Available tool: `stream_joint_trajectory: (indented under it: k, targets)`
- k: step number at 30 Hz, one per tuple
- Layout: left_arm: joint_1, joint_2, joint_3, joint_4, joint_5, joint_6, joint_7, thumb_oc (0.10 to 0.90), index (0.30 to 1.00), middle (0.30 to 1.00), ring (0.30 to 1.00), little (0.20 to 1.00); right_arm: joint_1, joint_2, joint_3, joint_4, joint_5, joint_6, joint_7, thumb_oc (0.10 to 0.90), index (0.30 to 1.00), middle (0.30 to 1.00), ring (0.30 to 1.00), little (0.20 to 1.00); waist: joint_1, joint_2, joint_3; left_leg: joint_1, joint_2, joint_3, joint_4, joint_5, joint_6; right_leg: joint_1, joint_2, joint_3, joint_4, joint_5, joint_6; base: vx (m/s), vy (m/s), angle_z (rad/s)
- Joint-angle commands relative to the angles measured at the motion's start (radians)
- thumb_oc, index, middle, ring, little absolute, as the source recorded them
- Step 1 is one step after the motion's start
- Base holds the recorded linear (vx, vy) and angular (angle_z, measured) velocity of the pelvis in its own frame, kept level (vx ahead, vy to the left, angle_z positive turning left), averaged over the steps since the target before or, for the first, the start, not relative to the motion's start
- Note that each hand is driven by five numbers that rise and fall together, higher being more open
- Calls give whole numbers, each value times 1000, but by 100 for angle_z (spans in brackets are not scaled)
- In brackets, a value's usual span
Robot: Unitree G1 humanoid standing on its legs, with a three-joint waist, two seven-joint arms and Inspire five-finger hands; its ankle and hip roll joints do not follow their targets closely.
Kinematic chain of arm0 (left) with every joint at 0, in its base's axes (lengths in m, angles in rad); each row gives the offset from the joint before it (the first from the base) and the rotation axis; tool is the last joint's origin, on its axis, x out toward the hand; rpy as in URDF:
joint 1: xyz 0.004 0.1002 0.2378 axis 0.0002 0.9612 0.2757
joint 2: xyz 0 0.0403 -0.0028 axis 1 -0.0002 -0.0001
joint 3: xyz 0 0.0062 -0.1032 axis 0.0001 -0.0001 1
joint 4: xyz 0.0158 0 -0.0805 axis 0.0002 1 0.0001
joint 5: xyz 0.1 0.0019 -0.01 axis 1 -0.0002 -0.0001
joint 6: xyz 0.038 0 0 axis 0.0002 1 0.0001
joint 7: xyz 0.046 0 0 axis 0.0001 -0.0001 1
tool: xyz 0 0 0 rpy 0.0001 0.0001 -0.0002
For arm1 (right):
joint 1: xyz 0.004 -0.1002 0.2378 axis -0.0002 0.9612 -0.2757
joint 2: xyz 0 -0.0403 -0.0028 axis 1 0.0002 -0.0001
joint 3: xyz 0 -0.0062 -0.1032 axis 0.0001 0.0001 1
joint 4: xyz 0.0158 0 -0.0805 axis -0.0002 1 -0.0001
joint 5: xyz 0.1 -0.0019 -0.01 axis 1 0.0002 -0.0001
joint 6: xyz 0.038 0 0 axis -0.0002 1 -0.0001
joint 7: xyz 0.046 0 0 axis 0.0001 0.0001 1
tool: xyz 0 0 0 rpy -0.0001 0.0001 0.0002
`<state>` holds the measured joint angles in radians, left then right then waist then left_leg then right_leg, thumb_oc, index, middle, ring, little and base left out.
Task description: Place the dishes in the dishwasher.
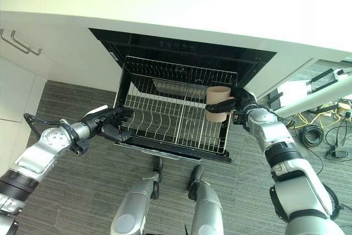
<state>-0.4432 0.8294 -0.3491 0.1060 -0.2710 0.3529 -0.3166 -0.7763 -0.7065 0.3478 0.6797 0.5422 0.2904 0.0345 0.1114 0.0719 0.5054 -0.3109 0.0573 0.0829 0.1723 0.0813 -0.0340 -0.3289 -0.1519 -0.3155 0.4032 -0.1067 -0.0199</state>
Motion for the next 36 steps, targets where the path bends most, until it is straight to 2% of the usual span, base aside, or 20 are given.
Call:
stream_joint_trajectory:
  k: [1, 6, 8, 11, 16, 21, 25, 28, 32, 34, 36]
  targets:
    - [42, 7, 24, -97, -29, -40, 26, 800, 900, 900, 900, 900, -90, -53, -17, -56, 13, -67, -16, 800, 900, 900, 900, 900, -2, -3, -50, 20, 24, 3, 128, -201, -28, 126, -41, 25, -103, -23, 131, 0, 0, 0]
    - [91, 4, 46, -108, -20, -56, 38, 800, 900, 900, 900, 900, -81, -102, -60, -190, -55, -100, -55, 800, 900, 900, 900, 900, -15, -10, -60, 26, 27, 9, 128, -206, -25, 127, -38, 33, -103, -23, 133, 6, 3, 0]
    - [128, 0, 63, -119, -14, -67, 50, 800, 900, 900, 900, 900, -62, -132, -99, -284, -60, -112, -71, 800, 900, 900, 900, 900, -26, -14, -71, 26, 29, 14, 128, -204, -22, 123, -35, 40, -103, -16, 133, 3, 15, -1]
    - [143, 3, 74, -122, -16, -71, 51, 800, 900, 900, 900, 900, -39, -148, -130, -333, -69, -128, -74, 800, 900, 900, 900, 900, -33, -18, -76, 34, 32, 20, 128, -209, -21, 129, -35, 43, -103, -18, 135, 0, 0, 0]
    - [168, -7, 86, -126, -7, -78, 56, 800, 900, 900, 900, 900, 6, -153, -161, -403, -80, -120, -53, 800, 900, 900, 900, 900, -43, -25, -91, 39, 36, 30, 128, -211, -19, 133, -33, 47, -103, -19, 134, 2, 0, -1]
    - [170, -8, 91, -123, -4, -73, 51, 800, 900, 900, 900, 900, 40, -160, -163, -381, -71, -76, -35, 800, 900, 900, 900, 900, -46, -32, -100, 52, 40, 37, 128, -211, -19, 145, -30, 50, -103, -21, 134, 0, 0, 0]
    - [163, -7, 87, -117, -5, -70, 48, 800, 900, 900, 900, 900, 67, -149, -147, -340, -54, -16, 4, 800, 900, 900, 900, 900, -44, -35, -99, 56, 42, 42, 128, -210, -21, 150, -32, 47, -103, -21, 135, 0, 0, 0]
    - [148, -8, 79, -116, -7, -61, 45, 800, 900, 900, 900, 900, 83, -133, -106, -270, -69, 77, 85, 800, 900, 900, 900, 900, -40, -40, -99, 62, 42, 42, 128, -210, -20, 157, -32, 43, -103, -21, 134, 0, 0, 0]
    - [129, -8, 65, -107, -11, -58, 41, 800, 900, 900, 900, 900, 77, -123, -78, -220, -62, 14, 52, 800, 900, 900, 900, 900, -37, -41, -97, 73, 44, 44, 128, -209, -21, 170, -33, 37, -103, -21, 133, 0, 0, 0]
    - [117, -9, 49, -97, -14, -61, 48, 800, 900, 900, 900, 900, 55, -108, -53, -198, -116, 41, 101, 800, 900, 900, 900, 900, -34, -42, -99, 72, 44, 45, 128, -209, -24, 168, -33, 39, -103, -20, 134, -9, -3, -2]
    - [114, -16, 49, -101, -19, -56, 54, 800, 900, 900, 900, 900, 59, -99, -48, -207, -55, 30, 74, 800, 900, 900, 900, 900, -35, -40, -90, 85, 42, 43, 128, -216, -23, 181, -30, 40, -103, -27, 133, -18, 19, 2]
